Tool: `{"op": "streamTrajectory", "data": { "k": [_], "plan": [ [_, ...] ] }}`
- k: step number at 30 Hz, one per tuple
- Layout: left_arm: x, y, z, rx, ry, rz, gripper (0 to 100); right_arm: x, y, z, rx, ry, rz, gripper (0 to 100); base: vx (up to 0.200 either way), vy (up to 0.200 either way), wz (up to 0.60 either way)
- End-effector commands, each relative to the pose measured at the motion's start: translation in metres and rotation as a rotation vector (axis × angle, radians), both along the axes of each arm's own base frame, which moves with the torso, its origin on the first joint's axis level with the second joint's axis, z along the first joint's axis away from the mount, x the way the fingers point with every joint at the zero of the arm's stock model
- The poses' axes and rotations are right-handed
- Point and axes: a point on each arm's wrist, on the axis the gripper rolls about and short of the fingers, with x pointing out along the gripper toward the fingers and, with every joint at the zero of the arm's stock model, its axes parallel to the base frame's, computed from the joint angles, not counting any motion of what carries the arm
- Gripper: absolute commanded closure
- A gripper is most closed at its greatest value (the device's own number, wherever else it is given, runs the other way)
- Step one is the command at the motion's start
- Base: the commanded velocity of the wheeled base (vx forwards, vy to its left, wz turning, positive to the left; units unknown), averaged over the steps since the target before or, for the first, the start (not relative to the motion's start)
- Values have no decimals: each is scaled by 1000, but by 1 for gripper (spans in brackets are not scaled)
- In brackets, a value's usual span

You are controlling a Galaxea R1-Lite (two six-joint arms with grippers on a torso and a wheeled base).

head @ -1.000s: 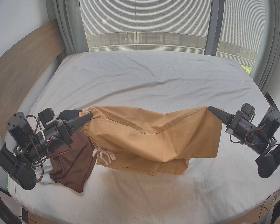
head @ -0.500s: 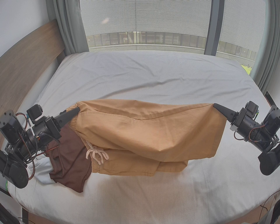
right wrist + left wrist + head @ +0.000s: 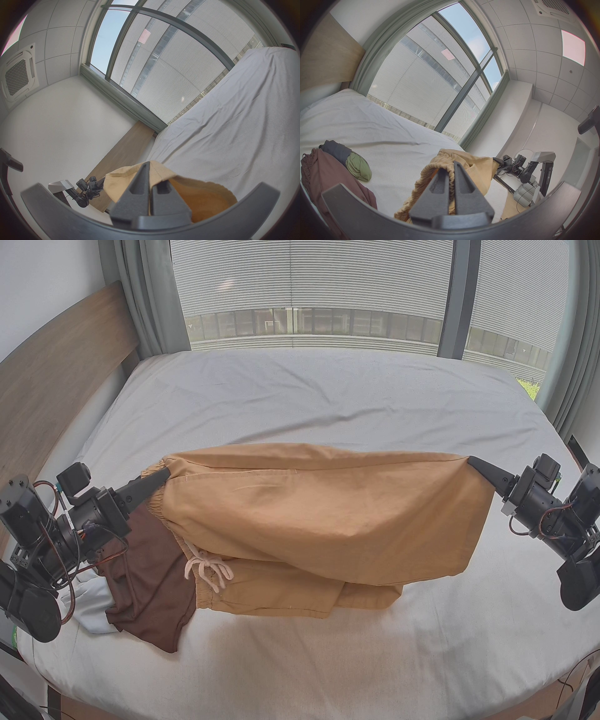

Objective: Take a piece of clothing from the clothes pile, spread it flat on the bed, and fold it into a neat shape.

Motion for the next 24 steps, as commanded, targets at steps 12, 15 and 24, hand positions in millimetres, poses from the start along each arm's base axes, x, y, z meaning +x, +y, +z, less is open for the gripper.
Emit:
{"op": "streamTrajectory", "data": {
  "k": [12, 15, 24],
  "plan": [
    [8, 0, -8, 2, 20, 6, 100, 3, -8, -1, -3, 0, -21, 100, 0, 0, 0],
    [10, 5, -8, 2, 17, 23, 100, 3, -8, 0, -3, -2, -21, 100, 0, 0, 0],
    [12, 3, -6, 2, -1, 19, 100, 7, -4, 6, -2, -31, -11, 100, 0, 0, 0]
  ]
}}
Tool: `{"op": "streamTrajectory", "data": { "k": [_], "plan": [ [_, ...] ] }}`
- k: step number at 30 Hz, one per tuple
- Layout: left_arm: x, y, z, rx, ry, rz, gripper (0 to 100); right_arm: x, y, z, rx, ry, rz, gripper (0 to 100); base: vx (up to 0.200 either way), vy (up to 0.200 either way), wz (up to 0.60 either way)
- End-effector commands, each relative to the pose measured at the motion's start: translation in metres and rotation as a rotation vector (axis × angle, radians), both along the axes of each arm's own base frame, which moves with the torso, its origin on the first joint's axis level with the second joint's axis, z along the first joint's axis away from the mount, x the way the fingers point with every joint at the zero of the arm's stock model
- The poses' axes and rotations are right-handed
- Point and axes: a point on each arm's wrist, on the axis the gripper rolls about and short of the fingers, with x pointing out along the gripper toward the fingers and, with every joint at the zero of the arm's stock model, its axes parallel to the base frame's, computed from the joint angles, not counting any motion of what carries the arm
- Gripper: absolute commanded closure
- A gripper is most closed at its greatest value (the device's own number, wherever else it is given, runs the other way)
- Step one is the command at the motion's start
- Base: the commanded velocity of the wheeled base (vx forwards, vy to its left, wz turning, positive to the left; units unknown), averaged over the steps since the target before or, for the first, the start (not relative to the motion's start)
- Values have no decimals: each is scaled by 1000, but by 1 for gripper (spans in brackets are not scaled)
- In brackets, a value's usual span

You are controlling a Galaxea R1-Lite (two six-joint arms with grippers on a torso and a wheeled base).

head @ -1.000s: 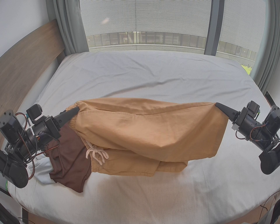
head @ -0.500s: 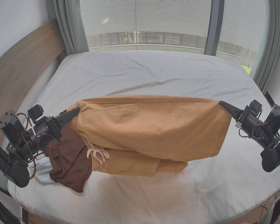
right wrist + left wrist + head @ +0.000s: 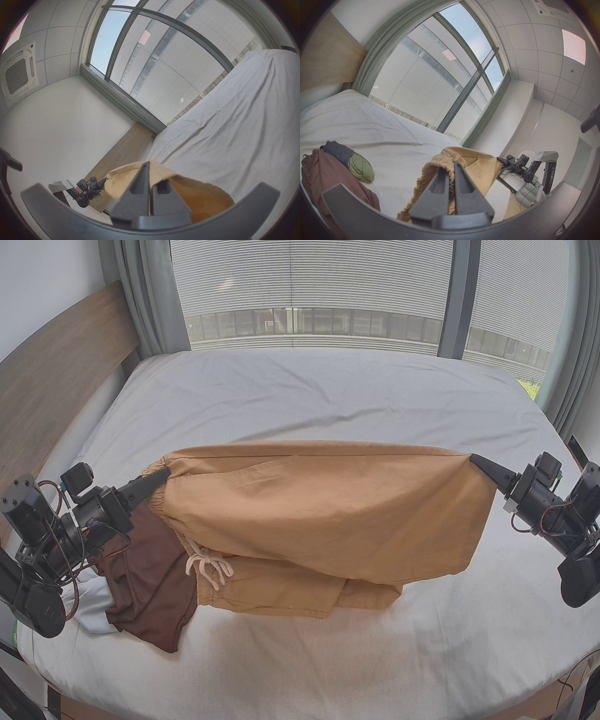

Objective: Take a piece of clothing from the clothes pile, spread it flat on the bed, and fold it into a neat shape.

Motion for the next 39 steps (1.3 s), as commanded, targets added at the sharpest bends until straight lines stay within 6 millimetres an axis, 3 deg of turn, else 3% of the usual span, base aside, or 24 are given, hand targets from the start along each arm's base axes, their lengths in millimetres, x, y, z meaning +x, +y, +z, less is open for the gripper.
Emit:
{"op": "streamTrajectory", "data": {
  "k": [1, 5, 8, 14, 20, 39],
  "plan": [
    [2, -1, -1, 0, 0, -2, 100, 8, 3, 6, 3, -33, 8, 100, 0, 0, 0],
    [4, 0, -2, 2, 5, 2, 100, 29, 5, 1, 2, -36, 9, 100, 0, 0, 0],
    [21, 2, -6, -7, 5, 45, 100, 50, 6, -3, 5, -49, 6, 100, 0, 0, 0],
    [47, -2, -9, -35, -9, 148, 100, 67, 7, -9, 5, -53, 3, 100, 0, 0, 0],
    [62, -10, -13, -41, -14, 146, 100, 87, 6, -17, 5, -56, -3, 100, 0, 0, 0],
    [120, -28, -44, -72, -9, 237, 100, 138, 2, -51, 4, -41, -24, 100, 0, 0, 0]
  ]
}}
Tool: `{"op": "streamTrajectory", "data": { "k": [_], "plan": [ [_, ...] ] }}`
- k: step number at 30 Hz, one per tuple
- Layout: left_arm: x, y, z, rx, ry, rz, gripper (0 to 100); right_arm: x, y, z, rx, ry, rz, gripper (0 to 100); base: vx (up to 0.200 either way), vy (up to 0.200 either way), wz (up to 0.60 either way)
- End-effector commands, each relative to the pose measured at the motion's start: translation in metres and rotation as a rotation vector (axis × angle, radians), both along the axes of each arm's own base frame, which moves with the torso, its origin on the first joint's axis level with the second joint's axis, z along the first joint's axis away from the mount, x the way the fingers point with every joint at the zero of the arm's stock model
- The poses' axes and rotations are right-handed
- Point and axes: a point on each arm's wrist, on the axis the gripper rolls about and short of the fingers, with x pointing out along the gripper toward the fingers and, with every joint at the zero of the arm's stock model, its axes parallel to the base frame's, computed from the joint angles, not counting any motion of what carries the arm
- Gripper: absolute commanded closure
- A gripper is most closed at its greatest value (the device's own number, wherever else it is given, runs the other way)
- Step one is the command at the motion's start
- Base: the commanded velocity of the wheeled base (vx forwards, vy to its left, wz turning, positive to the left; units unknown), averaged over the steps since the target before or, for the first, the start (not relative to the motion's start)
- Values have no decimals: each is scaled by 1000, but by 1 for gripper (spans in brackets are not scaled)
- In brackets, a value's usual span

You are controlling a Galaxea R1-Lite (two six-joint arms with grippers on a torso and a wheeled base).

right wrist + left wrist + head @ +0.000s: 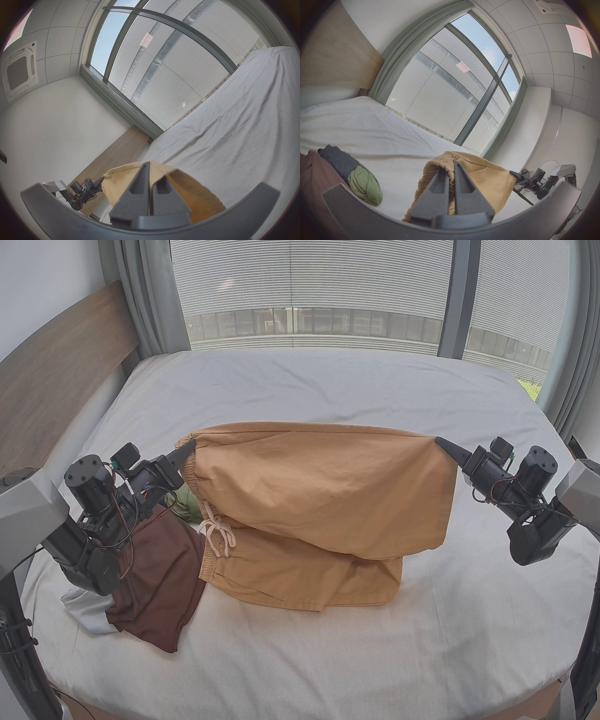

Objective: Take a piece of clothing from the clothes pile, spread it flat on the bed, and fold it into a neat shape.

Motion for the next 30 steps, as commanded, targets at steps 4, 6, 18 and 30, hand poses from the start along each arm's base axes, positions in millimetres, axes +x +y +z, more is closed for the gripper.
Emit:
{"op": "streamTrajectory", "data": {
  "k": [4, 6, 18, 30],
  "plan": [
    [27, -4, -24, -5, 25, 11, 100, 26, 1, -17, 0, 16, -2, 100, 0, 0, 0],
    [33, -5, -29, -5, 29, 11, 100, 32, 1, -16, -2, 18, -2, 100, 0, 0, 0],
    [66, -9, -44, -21, 25, 22, 100, 60, 0, -23, -3, 24, -9, 100, 0, 0, 0],
    [86, -11, -51, -43, 36, 14, 100, 82, 0, -40, -3, 19, -10, 100, 0, 0, 0]
  ]
}}
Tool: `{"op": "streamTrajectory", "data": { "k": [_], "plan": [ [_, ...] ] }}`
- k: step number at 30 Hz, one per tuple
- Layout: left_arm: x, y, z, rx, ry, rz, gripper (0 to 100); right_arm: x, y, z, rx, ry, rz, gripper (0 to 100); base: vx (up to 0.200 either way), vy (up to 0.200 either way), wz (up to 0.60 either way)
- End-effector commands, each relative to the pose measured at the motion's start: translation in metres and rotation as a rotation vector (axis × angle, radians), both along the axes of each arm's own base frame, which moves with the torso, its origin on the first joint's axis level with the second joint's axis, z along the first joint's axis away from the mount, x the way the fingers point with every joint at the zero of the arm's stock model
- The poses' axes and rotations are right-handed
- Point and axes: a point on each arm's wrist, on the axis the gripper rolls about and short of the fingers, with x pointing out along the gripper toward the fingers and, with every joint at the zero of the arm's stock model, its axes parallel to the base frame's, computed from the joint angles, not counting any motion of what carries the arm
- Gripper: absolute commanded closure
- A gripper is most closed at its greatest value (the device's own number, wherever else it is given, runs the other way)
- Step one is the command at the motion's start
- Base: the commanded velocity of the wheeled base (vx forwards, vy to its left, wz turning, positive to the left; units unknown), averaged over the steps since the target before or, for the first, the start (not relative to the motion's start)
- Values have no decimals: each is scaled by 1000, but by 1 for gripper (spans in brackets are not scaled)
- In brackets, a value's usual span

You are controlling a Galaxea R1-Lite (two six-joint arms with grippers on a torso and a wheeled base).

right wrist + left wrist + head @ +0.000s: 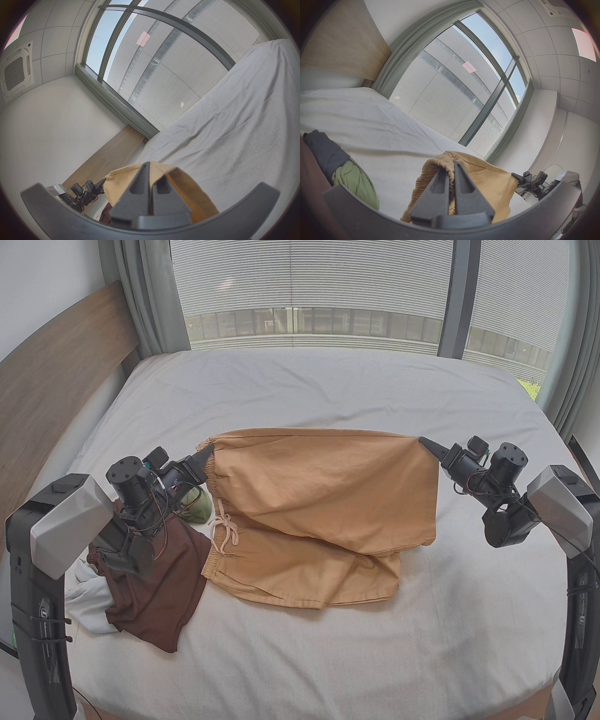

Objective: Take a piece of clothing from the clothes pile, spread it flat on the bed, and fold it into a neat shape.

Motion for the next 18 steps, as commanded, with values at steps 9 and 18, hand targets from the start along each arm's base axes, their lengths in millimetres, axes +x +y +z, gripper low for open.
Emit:
{"op": "streamTrajectory", "data": {
  "k": [9, 18],
  "plan": [
    [17, -3, -4, 2, 17, -2, 100, 19, 1, -13, -2, 6, 1, 0, 0, 0, 0],
    [23, -2, -2, -5, 32, 3, 0, 31, -7, -15, -4, -5, -24, 0, 0, 0, 0]
  ]
}}
